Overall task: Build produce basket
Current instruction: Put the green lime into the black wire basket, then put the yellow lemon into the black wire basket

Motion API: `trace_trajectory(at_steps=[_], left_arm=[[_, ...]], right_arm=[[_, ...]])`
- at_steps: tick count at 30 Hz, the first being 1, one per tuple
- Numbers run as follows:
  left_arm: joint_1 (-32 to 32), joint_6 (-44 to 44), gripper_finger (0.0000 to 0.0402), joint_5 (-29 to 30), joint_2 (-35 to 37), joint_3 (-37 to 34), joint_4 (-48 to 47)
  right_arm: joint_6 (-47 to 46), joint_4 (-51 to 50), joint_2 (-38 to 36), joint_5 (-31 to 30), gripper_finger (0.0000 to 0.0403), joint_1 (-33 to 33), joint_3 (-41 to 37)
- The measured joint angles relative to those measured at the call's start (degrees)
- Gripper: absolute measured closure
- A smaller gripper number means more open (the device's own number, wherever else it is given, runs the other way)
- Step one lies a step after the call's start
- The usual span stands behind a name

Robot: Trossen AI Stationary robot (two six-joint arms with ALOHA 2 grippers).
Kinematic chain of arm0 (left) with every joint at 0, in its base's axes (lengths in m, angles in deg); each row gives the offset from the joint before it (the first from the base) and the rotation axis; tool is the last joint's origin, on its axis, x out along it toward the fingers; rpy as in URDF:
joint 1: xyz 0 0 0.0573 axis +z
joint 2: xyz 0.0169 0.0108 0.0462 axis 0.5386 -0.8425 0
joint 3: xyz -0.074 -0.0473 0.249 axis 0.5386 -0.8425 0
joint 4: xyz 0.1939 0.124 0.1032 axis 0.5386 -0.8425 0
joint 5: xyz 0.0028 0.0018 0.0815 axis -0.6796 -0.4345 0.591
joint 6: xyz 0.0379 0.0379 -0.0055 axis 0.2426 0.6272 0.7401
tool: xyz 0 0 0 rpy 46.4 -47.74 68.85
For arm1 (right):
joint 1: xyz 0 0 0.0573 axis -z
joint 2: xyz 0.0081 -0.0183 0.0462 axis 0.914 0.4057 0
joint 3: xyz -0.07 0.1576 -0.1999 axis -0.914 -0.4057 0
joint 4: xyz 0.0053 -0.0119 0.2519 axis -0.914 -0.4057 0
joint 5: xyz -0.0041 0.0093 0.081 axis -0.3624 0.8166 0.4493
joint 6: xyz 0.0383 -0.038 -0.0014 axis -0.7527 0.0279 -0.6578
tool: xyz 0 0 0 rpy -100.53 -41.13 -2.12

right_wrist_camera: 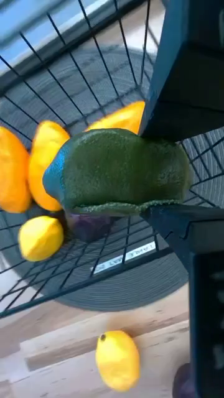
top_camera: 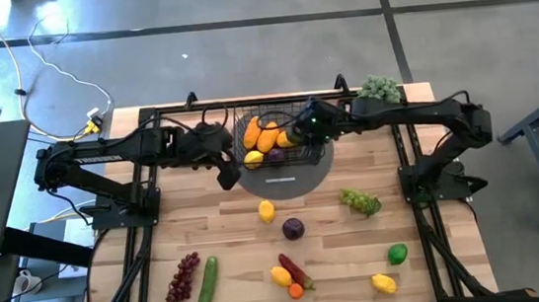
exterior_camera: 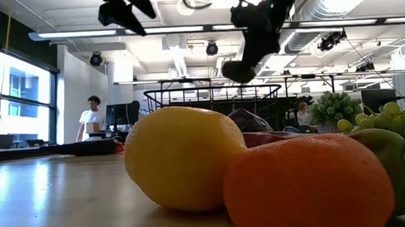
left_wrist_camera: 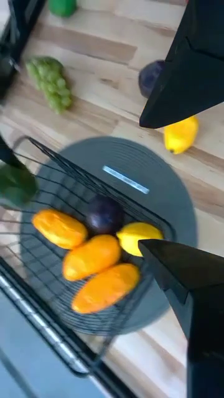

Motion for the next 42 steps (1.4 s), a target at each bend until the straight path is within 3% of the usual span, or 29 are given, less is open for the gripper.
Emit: trace_trajectory(at_steps=[12,21,34,42], left_arm=[[0.1,6.2,0.0104,-0.3,-0.7,0.0,2.6],[0.0,5.2,0.0104,-6.8,-3.5,0.0,2.1],[-5.4,-5.3,0.0104,-6.8,-3.8,0.0,-1.0],[-9.9,-11.8,0.0104,-4.2,-3.8,0.0,-5.5]], right_arm=[[1.0,-2.6,6.7,3.0,0.0289,0.7,0.0],[0.8,-4.0,7.5,2.3,0.0286,0.7,0.0],[-0.2,-5.3,7.5,2.7,0.0178,0.7,0.0],[-0.5,-6.6,6.6,2.9,0.0167,0.8,0.0]])
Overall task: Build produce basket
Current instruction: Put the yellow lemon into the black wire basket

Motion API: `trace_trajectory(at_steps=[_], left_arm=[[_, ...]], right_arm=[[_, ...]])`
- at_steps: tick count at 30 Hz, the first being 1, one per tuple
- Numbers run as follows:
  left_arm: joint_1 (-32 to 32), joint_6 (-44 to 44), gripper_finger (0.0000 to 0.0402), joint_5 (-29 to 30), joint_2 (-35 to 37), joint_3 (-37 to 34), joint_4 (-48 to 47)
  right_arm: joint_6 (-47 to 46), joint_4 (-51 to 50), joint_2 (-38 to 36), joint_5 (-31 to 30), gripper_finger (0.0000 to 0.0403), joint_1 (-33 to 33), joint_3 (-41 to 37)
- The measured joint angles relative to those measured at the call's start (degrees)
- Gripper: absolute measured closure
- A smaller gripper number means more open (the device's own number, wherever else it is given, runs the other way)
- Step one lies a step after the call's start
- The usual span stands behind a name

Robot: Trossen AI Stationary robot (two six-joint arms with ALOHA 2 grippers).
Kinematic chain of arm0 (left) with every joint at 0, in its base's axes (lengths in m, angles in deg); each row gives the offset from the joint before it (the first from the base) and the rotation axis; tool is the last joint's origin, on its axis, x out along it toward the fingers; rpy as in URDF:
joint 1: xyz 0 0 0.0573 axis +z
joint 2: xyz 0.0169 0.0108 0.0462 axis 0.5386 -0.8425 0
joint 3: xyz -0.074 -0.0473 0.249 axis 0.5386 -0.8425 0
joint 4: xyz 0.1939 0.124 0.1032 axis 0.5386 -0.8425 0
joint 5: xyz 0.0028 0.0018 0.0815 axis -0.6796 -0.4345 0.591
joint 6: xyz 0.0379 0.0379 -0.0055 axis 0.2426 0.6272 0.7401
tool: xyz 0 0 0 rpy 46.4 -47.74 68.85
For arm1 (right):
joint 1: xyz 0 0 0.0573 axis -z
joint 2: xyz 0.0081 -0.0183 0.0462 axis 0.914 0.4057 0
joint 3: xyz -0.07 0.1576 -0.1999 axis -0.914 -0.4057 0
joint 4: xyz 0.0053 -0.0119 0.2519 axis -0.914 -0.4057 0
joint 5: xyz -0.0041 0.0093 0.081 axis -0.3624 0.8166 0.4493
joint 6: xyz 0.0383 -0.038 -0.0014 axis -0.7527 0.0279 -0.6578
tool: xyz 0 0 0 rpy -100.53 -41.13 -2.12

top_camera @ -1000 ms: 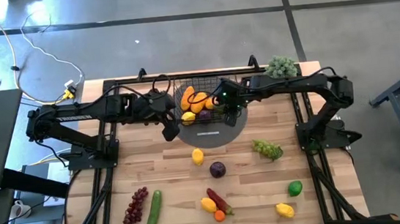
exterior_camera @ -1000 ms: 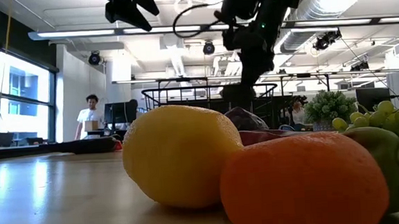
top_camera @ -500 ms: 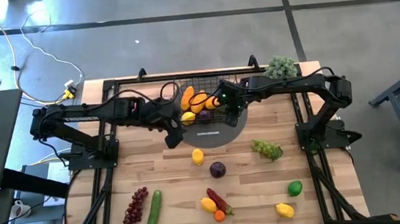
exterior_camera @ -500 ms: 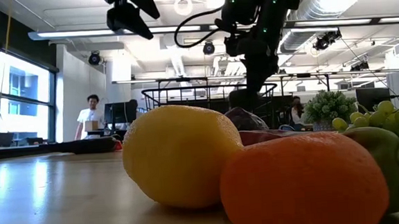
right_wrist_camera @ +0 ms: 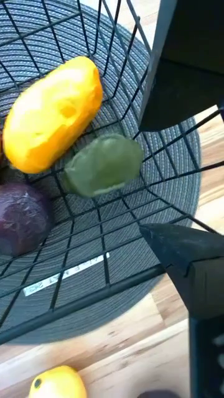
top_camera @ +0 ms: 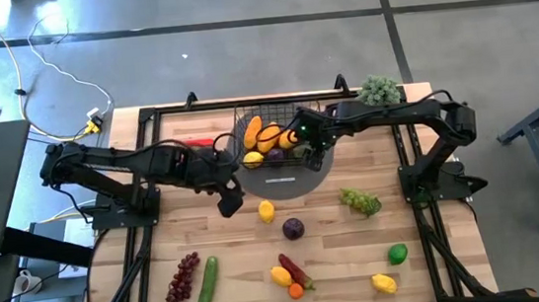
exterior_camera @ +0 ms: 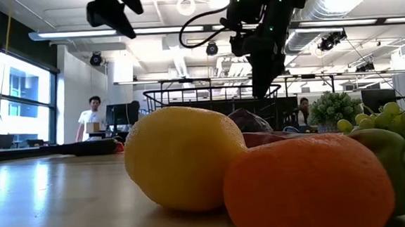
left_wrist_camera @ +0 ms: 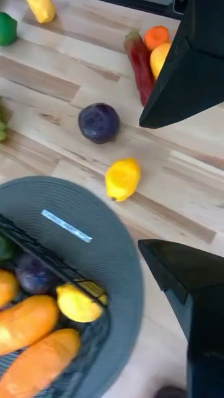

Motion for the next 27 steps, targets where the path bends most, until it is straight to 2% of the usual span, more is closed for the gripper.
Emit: trace_trajectory(at_steps=[7,18,22,27], left_arm=[[-2.8,-3.9,0.0104,1.9,0.0,0.0,-0.3],[-2.6,0.7,0.0104,6.6,-1.5,-0.1,4.1],[-1.2,-8.1,0.0104,7.3,-3.8,0.0,4.5],[-1.0,-26.2,0.0104,6.0,-7.3,0.0,6.6]], right_arm=[[-1.2,0.0,-3.6,0.2,0.0167,-0.1,0.0],[-6.8,0.1,-10.2,0.3,0.0166,-0.1,0.0],[-7.3,0.1,-11.7,0.3,0.0166,-0.1,0.0],[-8.7,-0.2,-12.1,0.3,0.0166,-0.1,0.0]])
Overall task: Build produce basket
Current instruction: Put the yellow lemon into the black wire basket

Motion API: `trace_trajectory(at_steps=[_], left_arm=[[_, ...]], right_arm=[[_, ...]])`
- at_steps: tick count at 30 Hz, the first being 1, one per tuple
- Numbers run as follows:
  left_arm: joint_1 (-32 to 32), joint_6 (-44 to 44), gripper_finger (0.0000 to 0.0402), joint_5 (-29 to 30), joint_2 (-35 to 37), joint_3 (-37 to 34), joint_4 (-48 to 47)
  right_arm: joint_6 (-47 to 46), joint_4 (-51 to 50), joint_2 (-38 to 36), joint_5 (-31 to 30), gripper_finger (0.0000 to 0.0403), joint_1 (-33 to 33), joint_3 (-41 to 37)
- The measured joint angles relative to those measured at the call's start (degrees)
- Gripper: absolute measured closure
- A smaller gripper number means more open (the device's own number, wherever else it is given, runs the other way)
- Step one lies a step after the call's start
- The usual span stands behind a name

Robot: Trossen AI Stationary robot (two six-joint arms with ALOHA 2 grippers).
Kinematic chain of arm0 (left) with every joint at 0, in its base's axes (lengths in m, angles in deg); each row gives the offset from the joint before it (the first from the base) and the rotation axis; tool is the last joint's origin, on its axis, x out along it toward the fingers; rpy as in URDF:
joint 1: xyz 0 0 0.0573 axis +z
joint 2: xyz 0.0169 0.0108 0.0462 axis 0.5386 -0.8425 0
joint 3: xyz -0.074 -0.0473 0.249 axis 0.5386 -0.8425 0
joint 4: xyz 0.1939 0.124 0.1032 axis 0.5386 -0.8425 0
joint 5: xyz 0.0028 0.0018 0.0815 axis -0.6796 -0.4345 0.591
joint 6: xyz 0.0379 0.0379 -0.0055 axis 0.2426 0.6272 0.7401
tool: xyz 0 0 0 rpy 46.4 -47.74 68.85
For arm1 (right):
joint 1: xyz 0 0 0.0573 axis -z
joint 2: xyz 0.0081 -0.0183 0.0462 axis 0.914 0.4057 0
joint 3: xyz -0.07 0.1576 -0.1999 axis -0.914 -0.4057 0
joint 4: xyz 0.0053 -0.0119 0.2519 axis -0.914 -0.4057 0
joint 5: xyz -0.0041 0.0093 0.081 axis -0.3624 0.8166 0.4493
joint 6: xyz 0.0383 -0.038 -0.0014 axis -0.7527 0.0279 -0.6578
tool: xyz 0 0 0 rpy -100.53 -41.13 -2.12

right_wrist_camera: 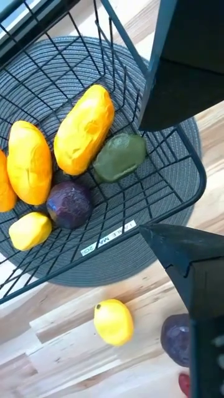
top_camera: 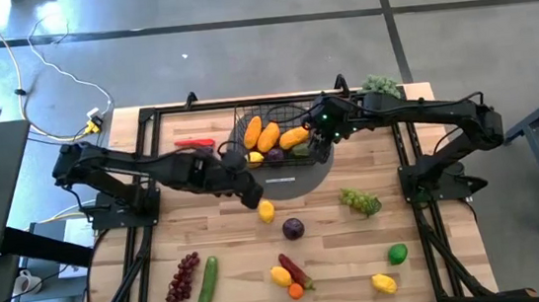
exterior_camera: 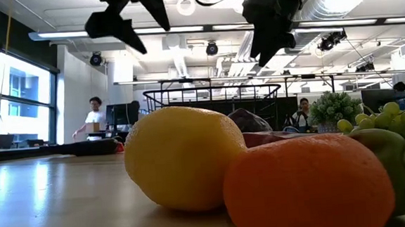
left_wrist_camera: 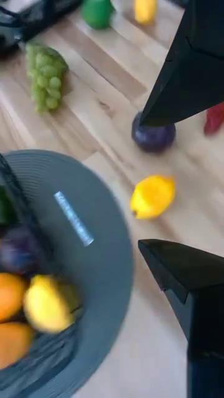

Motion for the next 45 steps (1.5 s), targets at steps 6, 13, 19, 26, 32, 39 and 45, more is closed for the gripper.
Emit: trace_trajectory(at_steps=[6,13,19,26,32,39,45], left_arm=[[-1.1,-13.3,0.0104,-0.9,-5.1,0.0,1.6],[-2.2,-18.1,0.0104,-1.1,-11.1,0.0,3.6],[-2.6,-19.0,0.0104,-1.3,-15.5,0.0,4.2],[-2.5,-20.3,0.0104,-1.3,-18.0,0.0,6.0],[-2.5,-21.8,0.0104,-1.2,-20.0,0.1,8.0],[-2.9,-22.9,0.0104,-1.6,-23.4,0.0,10.6],[-2.9,-23.5,0.0104,-2.5,-25.9,0.1,12.0]], right_arm=[[0.2,-0.4,0.0,0.0,0.0166,0.0,0.0],[1.7,-0.6,0.0,0.0,0.0166,0.0,0.0],[1.7,-0.9,0.0,0.0,0.0166,0.0,0.0],[1.7,-1.3,0.1,0.0,0.0166,0.0,0.0],[1.7,-1.5,0.1,0.0,0.0166,0.0,0.0],[1.7,-2.0,0.1,0.0,0.0166,0.0,0.0],[1.7,-2.4,0.1,0.0,0.0166,0.0,0.0]])
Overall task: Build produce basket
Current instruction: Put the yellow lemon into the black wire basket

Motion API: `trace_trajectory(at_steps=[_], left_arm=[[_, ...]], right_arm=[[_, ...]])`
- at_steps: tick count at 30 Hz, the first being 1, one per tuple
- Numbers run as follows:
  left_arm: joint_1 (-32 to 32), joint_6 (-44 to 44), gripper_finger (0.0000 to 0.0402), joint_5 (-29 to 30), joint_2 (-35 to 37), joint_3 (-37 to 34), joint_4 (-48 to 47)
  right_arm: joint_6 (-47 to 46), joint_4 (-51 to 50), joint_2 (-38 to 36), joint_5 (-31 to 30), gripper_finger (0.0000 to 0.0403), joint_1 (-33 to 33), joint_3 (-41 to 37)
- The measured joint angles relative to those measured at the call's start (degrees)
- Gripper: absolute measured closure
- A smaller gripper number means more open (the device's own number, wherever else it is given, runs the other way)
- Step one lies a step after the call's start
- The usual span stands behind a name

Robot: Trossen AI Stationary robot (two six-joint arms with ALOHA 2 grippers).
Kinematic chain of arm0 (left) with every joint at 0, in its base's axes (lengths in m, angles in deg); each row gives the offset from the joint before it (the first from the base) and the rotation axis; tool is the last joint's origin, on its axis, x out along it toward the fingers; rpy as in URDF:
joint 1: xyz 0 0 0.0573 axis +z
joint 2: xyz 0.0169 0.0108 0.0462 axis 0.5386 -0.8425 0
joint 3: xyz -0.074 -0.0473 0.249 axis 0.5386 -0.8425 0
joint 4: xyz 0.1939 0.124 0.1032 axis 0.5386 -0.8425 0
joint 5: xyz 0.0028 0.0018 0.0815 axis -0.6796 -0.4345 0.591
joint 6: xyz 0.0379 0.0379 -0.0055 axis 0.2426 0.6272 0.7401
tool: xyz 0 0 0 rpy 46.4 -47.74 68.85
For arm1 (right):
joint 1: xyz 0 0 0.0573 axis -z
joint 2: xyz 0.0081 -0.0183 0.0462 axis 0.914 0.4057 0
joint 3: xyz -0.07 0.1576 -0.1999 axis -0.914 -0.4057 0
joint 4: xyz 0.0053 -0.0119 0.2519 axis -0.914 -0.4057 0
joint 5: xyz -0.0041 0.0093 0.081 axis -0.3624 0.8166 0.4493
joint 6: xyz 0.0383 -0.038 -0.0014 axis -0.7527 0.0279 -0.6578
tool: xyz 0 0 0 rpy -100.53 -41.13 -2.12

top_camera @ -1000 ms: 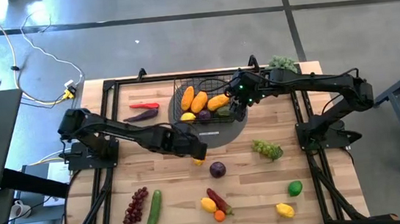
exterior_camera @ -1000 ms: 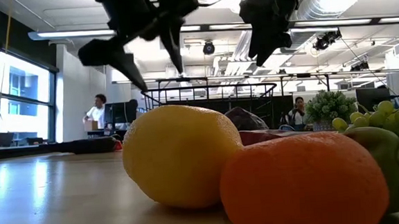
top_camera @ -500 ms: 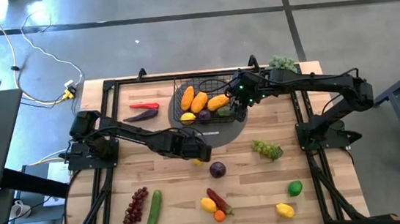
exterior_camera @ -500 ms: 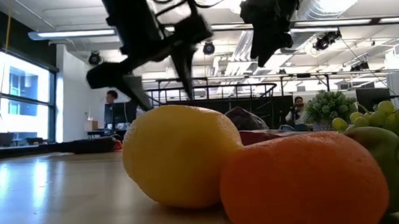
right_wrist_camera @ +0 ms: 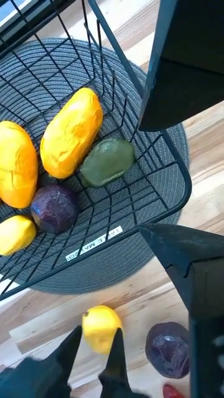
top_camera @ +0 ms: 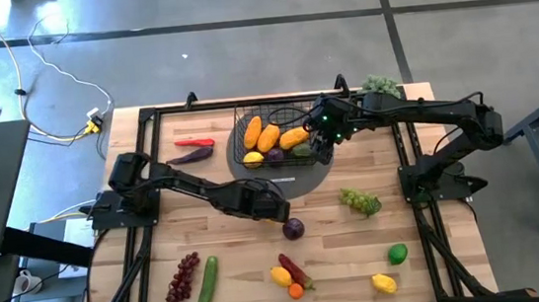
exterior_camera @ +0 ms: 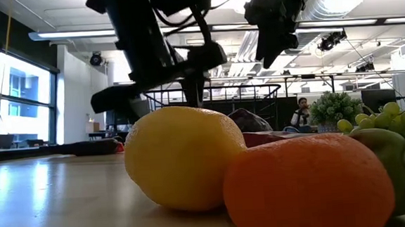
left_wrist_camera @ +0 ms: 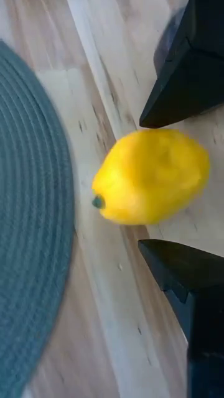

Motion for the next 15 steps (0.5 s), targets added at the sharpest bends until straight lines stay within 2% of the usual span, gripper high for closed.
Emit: trace_trajectory(at_steps=[8,15], left_arm=[[0.0,0.4,0.0118,-0.4,-1.5,-0.1,-0.6],[0.1,4.2,0.0196,-0.1,-1.5,-0.1,-0.9]], right_arm=[[0.0,-0.4,0.0,0.0,0.0166,0.0,0.0],[0.0,-0.5,0.0,0.0,0.0166,0.0,0.0]])
